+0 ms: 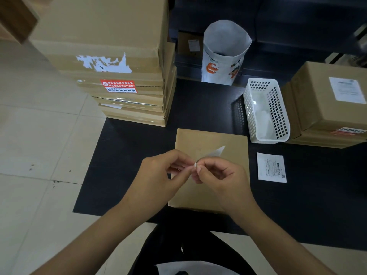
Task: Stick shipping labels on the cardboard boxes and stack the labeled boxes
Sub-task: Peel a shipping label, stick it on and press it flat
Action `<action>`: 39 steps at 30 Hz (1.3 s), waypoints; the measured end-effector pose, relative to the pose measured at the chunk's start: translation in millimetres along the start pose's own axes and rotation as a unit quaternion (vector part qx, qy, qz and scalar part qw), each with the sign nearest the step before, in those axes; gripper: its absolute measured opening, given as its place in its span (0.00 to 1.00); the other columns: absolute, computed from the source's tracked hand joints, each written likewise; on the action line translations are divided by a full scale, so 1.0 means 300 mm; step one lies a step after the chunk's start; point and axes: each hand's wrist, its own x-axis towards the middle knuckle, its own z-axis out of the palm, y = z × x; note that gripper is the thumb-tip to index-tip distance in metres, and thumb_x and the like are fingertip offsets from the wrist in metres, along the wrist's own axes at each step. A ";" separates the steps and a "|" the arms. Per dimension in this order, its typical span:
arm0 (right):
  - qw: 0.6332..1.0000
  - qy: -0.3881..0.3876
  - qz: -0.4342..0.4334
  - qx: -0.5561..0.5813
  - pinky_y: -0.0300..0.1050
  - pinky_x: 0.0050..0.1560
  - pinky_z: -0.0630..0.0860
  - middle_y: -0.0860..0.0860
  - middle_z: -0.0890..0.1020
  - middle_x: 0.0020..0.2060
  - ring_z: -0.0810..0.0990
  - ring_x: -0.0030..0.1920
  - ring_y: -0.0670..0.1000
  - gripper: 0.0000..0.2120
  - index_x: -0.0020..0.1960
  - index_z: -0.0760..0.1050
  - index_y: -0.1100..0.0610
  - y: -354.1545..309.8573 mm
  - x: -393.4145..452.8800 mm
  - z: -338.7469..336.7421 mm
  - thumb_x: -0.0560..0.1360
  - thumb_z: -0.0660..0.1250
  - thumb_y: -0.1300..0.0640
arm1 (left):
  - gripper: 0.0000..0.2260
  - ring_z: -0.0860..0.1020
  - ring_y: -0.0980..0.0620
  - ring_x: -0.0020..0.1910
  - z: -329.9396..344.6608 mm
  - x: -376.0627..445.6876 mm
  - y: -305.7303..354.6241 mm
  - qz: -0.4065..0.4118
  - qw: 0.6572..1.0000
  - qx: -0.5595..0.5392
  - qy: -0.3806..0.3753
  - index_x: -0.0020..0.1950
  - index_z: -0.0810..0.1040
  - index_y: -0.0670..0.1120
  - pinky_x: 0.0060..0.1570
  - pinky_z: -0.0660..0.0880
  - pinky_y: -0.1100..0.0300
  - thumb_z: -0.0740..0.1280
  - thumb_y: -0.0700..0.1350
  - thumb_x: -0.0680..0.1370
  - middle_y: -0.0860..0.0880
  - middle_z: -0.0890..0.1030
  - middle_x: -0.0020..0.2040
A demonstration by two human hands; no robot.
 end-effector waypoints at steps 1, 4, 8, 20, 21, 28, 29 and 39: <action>1.000 -0.002 -0.004 -0.008 0.46 0.47 0.82 0.51 0.85 0.38 0.84 0.42 0.51 0.08 0.44 0.83 0.54 0.003 -0.003 -0.002 0.74 0.68 0.65 | 0.06 0.81 0.62 0.45 -0.001 0.000 0.000 0.001 1.000 0.003 -0.004 0.50 0.82 0.48 0.46 0.77 0.71 0.71 0.43 0.74 0.57 0.83 0.43; 0.999 -0.014 -0.021 -0.032 0.44 0.47 0.81 0.49 0.85 0.38 0.83 0.42 0.50 0.07 0.44 0.83 0.55 0.013 -0.009 -0.010 0.74 0.69 0.64 | 0.06 0.81 0.62 0.45 0.001 -0.002 -0.004 -0.001 1.000 0.013 -0.018 0.50 0.82 0.46 0.47 0.78 0.68 0.71 0.42 0.75 0.57 0.84 0.43; 0.997 -0.021 -0.042 -0.056 0.39 0.46 0.79 0.48 0.85 0.39 0.83 0.43 0.50 0.06 0.45 0.83 0.56 0.026 -0.009 -0.016 0.74 0.69 0.66 | 0.04 0.82 0.60 0.45 0.009 -0.003 -0.006 -0.019 1.000 0.002 -0.020 0.49 0.82 0.46 0.47 0.78 0.67 0.70 0.42 0.75 0.56 0.84 0.42; 0.990 0.065 0.103 0.067 0.38 0.42 0.79 0.53 0.84 0.37 0.83 0.40 0.50 0.08 0.41 0.78 0.59 0.051 0.018 -0.038 0.77 0.63 0.65 | 0.03 0.83 0.52 0.43 0.018 0.020 -0.013 -0.198 0.965 -0.160 0.056 0.45 0.81 0.44 0.49 0.81 0.53 0.68 0.39 0.76 0.49 0.85 0.41; 0.988 0.059 0.114 0.091 0.40 0.43 0.80 0.54 0.85 0.39 0.84 0.42 0.51 0.08 0.42 0.78 0.60 0.051 0.021 -0.032 0.78 0.62 0.64 | 0.02 0.83 0.51 0.43 0.022 0.020 -0.015 -0.202 0.965 -0.161 0.056 0.45 0.81 0.44 0.50 0.81 0.52 0.68 0.39 0.76 0.49 0.85 0.42; 0.989 0.056 0.107 0.082 0.38 0.41 0.80 0.48 0.85 0.43 0.84 0.44 0.46 0.06 0.49 0.77 0.59 0.053 0.031 0.016 0.76 0.68 0.56 | 0.02 0.84 0.49 0.43 0.038 0.018 -0.032 -0.213 0.965 -0.141 0.053 0.44 0.81 0.45 0.51 0.79 0.46 0.69 0.41 0.76 0.49 0.85 0.40; 0.989 0.068 0.106 0.074 0.39 0.42 0.80 0.49 0.85 0.43 0.84 0.44 0.47 0.05 0.49 0.77 0.59 0.057 0.033 0.017 0.76 0.68 0.57 | 0.02 0.84 0.50 0.42 0.035 0.020 -0.032 -0.215 0.965 -0.141 0.060 0.44 0.81 0.44 0.51 0.80 0.46 0.69 0.40 0.76 0.49 0.85 0.40; 0.975 0.172 0.139 0.030 0.34 0.36 0.77 0.51 0.84 0.40 0.82 0.34 0.46 0.02 0.46 0.78 0.54 0.103 0.068 -0.050 0.76 0.69 0.56 | 0.02 0.84 0.51 0.43 0.000 0.079 -0.060 -0.275 0.938 -0.175 0.119 0.46 0.79 0.42 0.44 0.80 0.58 0.67 0.38 0.76 0.48 0.84 0.42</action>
